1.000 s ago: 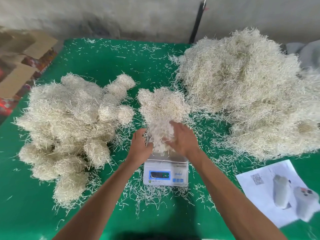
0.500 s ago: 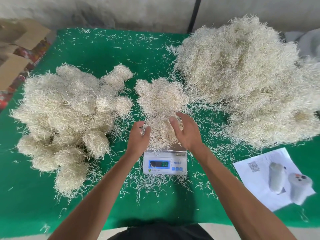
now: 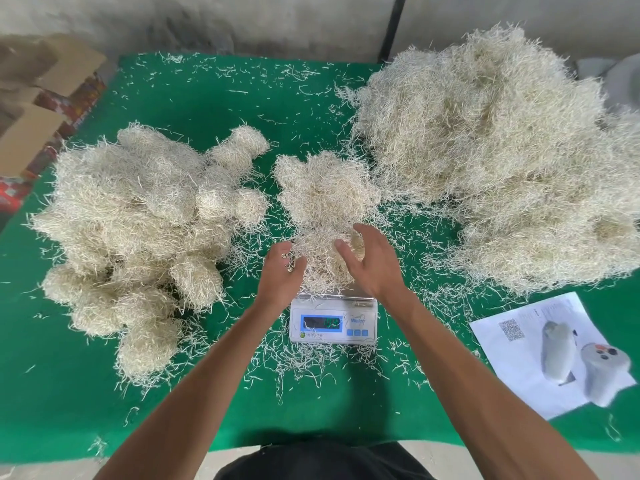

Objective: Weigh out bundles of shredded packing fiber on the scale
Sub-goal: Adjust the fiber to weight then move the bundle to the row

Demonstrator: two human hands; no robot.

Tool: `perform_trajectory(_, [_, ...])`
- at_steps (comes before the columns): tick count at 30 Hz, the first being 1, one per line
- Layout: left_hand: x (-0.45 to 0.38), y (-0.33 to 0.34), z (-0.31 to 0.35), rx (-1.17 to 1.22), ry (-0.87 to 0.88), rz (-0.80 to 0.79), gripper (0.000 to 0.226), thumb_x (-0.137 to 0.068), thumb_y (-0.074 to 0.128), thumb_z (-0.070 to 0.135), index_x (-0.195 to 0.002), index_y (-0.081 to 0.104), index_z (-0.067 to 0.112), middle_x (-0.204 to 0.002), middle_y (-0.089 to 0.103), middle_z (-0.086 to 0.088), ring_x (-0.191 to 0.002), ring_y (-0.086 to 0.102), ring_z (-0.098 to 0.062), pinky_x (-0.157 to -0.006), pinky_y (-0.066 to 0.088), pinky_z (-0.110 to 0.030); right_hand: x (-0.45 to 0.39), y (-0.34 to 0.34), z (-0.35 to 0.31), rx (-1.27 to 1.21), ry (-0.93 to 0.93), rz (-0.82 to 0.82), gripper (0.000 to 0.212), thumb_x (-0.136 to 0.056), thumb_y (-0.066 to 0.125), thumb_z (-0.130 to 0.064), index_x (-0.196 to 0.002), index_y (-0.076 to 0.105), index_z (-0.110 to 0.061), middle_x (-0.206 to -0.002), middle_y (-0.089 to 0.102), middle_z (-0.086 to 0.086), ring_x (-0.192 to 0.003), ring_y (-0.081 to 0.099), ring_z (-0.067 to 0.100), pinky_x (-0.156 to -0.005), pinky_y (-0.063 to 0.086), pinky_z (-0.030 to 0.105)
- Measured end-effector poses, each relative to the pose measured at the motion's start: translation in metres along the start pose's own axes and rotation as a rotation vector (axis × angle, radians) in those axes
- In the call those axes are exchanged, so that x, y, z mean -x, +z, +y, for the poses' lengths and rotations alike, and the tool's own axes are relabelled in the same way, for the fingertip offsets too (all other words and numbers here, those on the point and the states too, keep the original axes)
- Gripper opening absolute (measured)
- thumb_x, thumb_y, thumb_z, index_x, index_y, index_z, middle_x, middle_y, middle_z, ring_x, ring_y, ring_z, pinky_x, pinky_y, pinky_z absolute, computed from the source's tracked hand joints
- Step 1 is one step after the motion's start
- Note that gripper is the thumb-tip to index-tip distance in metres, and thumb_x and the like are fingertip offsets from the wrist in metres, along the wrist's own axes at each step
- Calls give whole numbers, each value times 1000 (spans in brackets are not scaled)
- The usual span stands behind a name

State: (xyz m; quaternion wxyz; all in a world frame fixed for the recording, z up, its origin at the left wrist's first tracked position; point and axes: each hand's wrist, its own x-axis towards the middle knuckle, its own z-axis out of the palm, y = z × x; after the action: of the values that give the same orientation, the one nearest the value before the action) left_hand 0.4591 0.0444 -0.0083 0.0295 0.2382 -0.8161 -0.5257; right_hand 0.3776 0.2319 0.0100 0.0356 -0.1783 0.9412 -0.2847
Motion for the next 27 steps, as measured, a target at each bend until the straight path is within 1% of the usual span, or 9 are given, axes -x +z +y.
perform_trajectory(4, [-3,-1,4,-2,-4,13,48,-98,60,37,-140,43,20,-142,50,2,-123,53,-13,-103,46,-38,-1,1,2,-6,-11,8,78,-101,37,-73,-152,41,-14,-152,50,12,-139,48,29,-116,34,48])
perform_trajectory(8, [-5,-2,4,-9,7,9,51,-98,60,40,-141,42,18,-142,50,1,-124,53,-15,-107,45,-45,-6,1,0,-69,24,18,84,-98,36,-78,-151,41,-14,-152,50,13,-136,51,30,-114,41,53])
perform_trajectory(12, [-6,-2,4,11,-29,-11,65,-93,57,58,-145,37,24,-150,43,2,-132,48,-17,-110,41,-47,-11,7,2,-99,117,25,91,-95,28,-84,-151,42,-14,-152,50,13,-136,52,29,-113,42,53])
perform_trajectory(16, [-10,6,11,135,-171,-109,77,-93,39,74,-156,20,34,-162,26,3,-146,31,-23,-118,28,-54,-3,30,-15,-320,243,-79,93,-97,19,-82,-157,35,-12,-156,46,16,-141,49,31,-115,42,55])
perform_trajectory(19, [-10,11,19,403,-294,-91,75,-94,34,75,-156,24,35,-163,24,5,-148,26,-21,-120,20,-48,11,57,-51,-566,256,-189,80,-102,25,-74,-157,38,-18,-158,45,4,-144,44,17,-121,33,43])
perform_trajectory(21, [-10,-1,20,672,-410,-33,72,-90,47,74,-151,37,37,-157,35,3,-144,35,-22,-119,27,-48,20,71,-81,-758,246,-196,50,-105,35,-65,-128,57,-27,-125,63,-6,-111,58,7,-106,41,37])
perform_trajectory(23, [-14,-21,20,816,-506,9,61,-90,57,66,-143,51,37,-152,43,0,-137,45,-24,-110,40,-45,24,80,-107,-908,232,-91,25,-106,46,-53,-95,58,-34,-89,57,-20,-82,51,5,-86,43,34])
perform_trajectory(25, [-13,-39,17,772,-473,65,39,-102,44,51,-136,56,36,-140,52,-4,-127,53,-22,-88,54,-30,19,79,-133,-923,192,-42,27,-102,59,-51,-84,58,-30,-80,55,-21,-77,50,2,-82,44,30])
perform_trajectory(27, [-7,-46,15,676,-350,44,41,-108,31,43,-134,55,23,-121,57,-8,-111,60,-21,-76,55,-25,6,75,-150,-854,134,-54,36,-93,65,-61,-92,56,-26,-89,54,-22,-84,51,-3,-84,42,26])
